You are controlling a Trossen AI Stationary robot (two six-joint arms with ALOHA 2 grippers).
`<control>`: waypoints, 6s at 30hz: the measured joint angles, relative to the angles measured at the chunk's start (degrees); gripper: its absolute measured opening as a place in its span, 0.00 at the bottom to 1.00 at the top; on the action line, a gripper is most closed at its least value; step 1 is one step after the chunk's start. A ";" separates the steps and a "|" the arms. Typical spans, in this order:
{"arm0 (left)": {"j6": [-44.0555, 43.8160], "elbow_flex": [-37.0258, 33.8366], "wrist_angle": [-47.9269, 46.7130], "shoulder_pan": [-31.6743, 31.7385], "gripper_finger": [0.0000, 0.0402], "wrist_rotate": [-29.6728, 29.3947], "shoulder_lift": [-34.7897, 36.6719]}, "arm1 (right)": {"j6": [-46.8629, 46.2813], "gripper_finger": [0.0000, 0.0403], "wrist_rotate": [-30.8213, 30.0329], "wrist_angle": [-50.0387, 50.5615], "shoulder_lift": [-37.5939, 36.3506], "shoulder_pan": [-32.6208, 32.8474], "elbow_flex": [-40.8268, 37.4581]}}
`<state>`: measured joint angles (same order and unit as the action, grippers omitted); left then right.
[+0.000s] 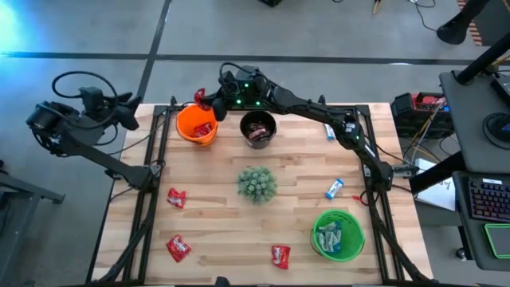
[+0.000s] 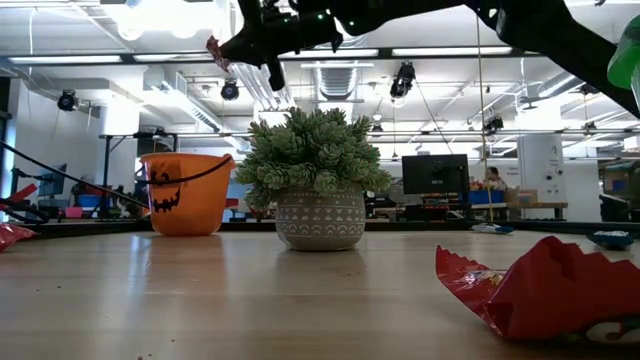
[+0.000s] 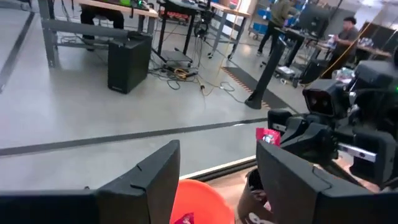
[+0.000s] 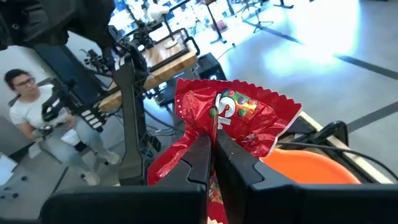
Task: Sort candy
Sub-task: Put the red candy into the orange bucket
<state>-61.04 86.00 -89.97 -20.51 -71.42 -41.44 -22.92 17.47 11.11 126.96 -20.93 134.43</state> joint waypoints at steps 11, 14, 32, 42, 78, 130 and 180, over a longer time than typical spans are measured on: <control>-4.68 -4.70 0.15 0.00 0.40 0.39 1.35 | 0.01 0.03 1.19 0.07 0.04 -0.11 0.00; -5.52 -4.78 0.20 0.00 0.40 0.25 2.75 | 0.01 0.03 1.19 0.07 0.04 -0.11 0.00; 8.53 1.12 9.84 0.00 0.40 -0.75 3.99 | 0.01 0.03 1.40 0.14 0.04 -0.11 0.01; 28.77 11.29 21.15 -0.02 0.40 -0.76 -1.54 | -0.01 0.03 2.54 1.04 0.04 -0.11 0.02; 34.54 22.51 17.86 0.55 0.33 -18.69 -10.29 | 0.05 0.03 3.99 1.97 0.04 -1.14 0.02; 19.98 -16.74 31.37 16.45 0.33 2.28 -2.99 | 0.04 0.03 5.04 3.62 0.02 -1.22 0.04; 39.57 -7.92 39.57 54.06 0.41 59.54 -15.71 | 8.43 0.03 3.92 3.44 -1.31 -1.52 0.07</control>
<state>-21.47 78.08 -50.40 33.55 -11.88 -57.15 -14.49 21.38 14.55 125.64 -22.45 134.50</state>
